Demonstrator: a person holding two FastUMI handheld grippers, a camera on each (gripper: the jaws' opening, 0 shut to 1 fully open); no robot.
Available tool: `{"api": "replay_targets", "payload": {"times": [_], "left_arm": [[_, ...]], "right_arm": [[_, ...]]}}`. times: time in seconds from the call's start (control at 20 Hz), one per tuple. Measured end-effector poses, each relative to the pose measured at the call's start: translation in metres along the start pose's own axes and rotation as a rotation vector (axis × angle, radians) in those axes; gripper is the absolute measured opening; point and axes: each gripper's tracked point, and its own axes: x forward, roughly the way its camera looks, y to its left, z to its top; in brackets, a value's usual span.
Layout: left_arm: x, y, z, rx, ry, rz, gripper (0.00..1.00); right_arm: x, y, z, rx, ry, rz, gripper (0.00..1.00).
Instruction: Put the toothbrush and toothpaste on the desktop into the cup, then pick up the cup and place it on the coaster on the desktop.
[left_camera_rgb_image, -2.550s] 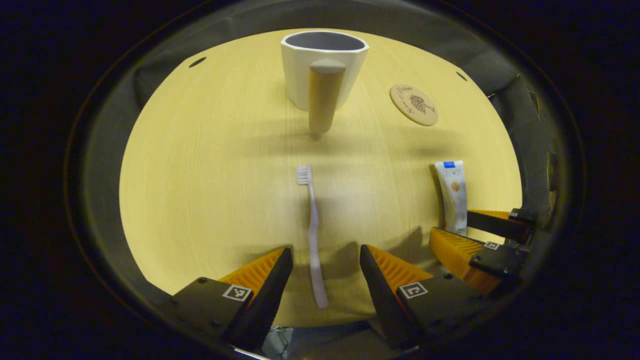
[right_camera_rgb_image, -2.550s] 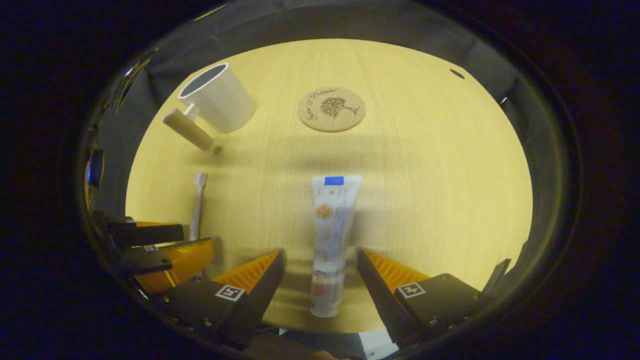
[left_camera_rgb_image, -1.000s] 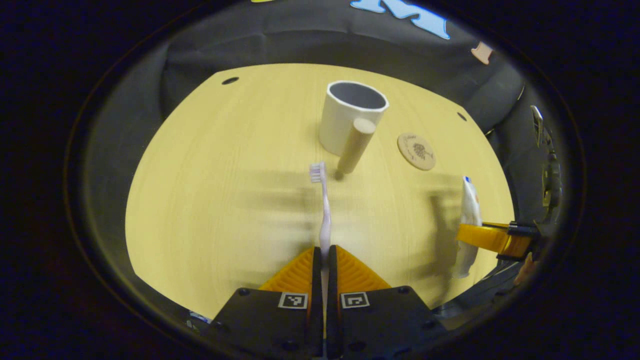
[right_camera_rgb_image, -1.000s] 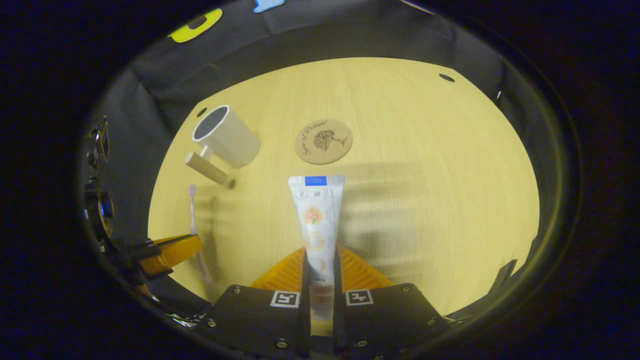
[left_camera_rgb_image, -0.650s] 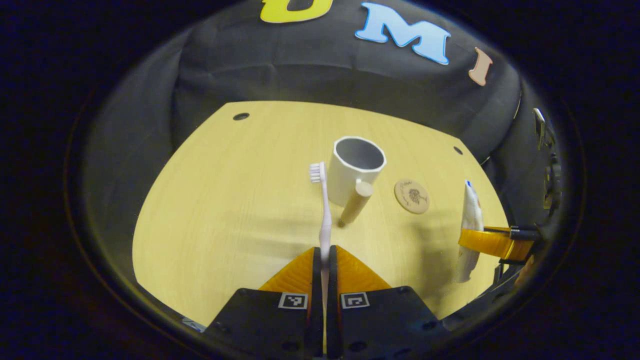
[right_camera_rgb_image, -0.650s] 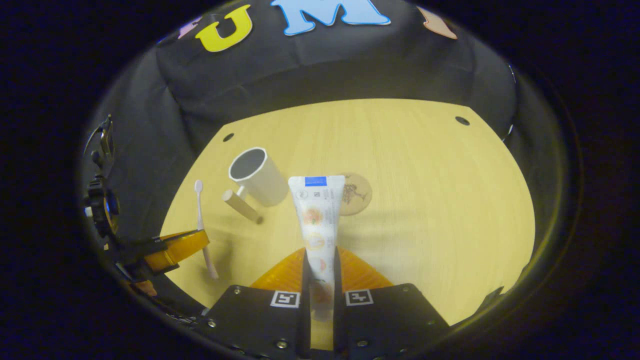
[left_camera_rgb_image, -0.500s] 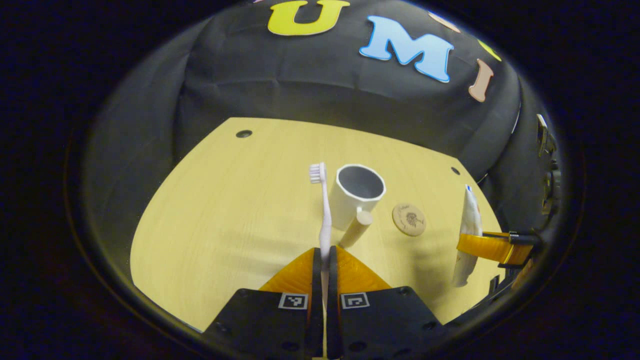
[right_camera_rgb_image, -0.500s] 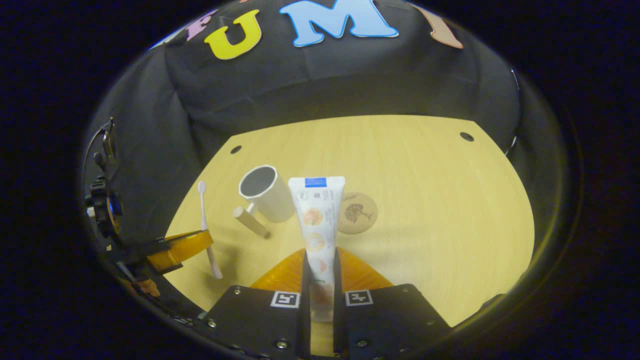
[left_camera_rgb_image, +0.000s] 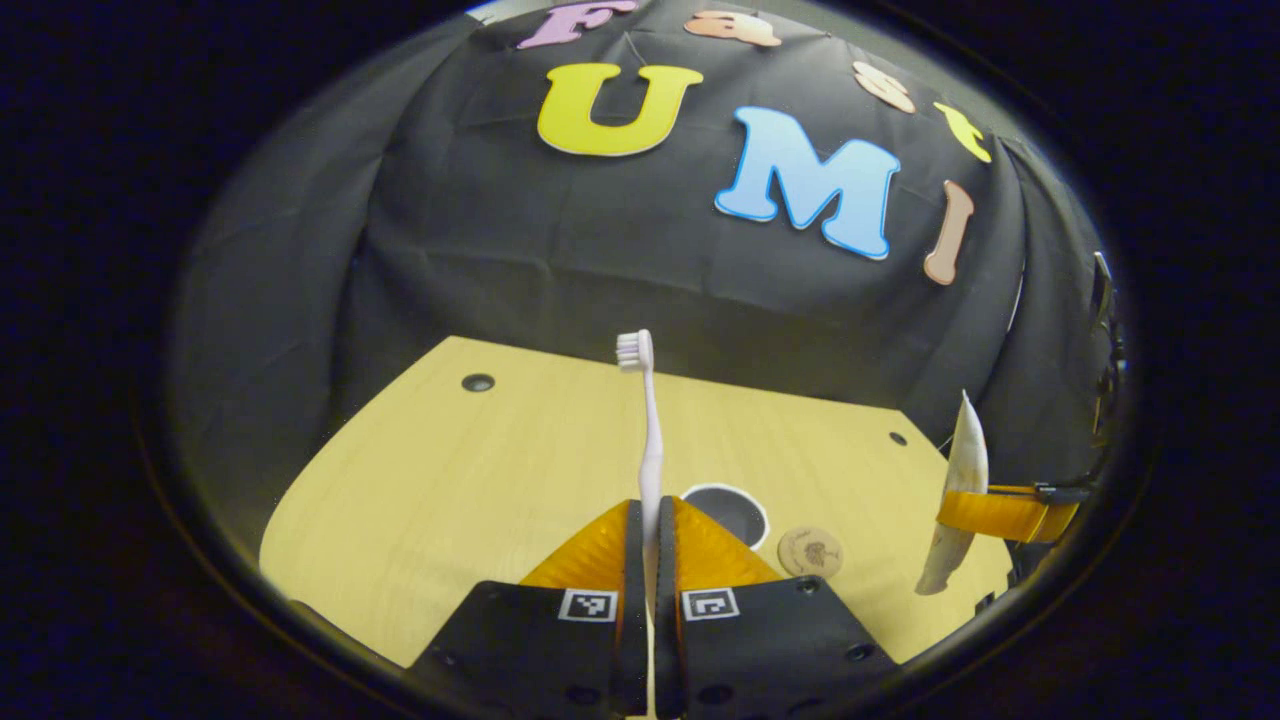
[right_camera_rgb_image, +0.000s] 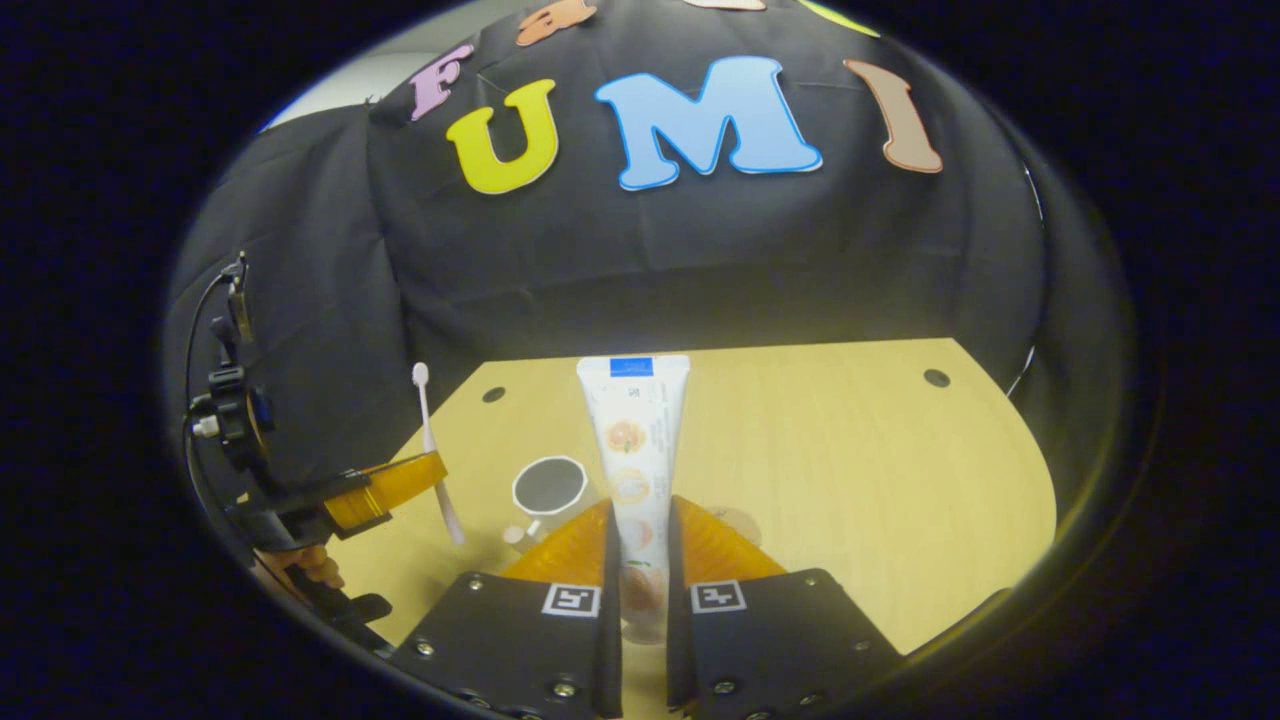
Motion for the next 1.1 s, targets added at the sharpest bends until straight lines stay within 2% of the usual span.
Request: {"api": "replay_targets", "payload": {"times": [0.25,0.45,0.7,1.1], "left_arm": [[0.033,-0.013,0.021,-0.046,-0.066,-0.077,0.10],[0.055,-0.030,0.028,-0.050,-0.094,-0.118,0.10],[0.084,-0.042,0.004,-0.053,-0.028,-0.156,0.10],[0.096,-0.043,-0.034,0.004,0.071,-0.139,0.11]], "right_arm": [[0.002,-0.002,0.026,-0.031,-0.086,-0.041,0.18],[0.002,-0.001,0.024,-0.018,-0.085,-0.061,0.18],[0.003,-0.004,0.021,-0.051,-0.068,-0.099,0.18],[0.002,-0.003,0.017,-0.019,-0.058,-0.092,0.18]]}}
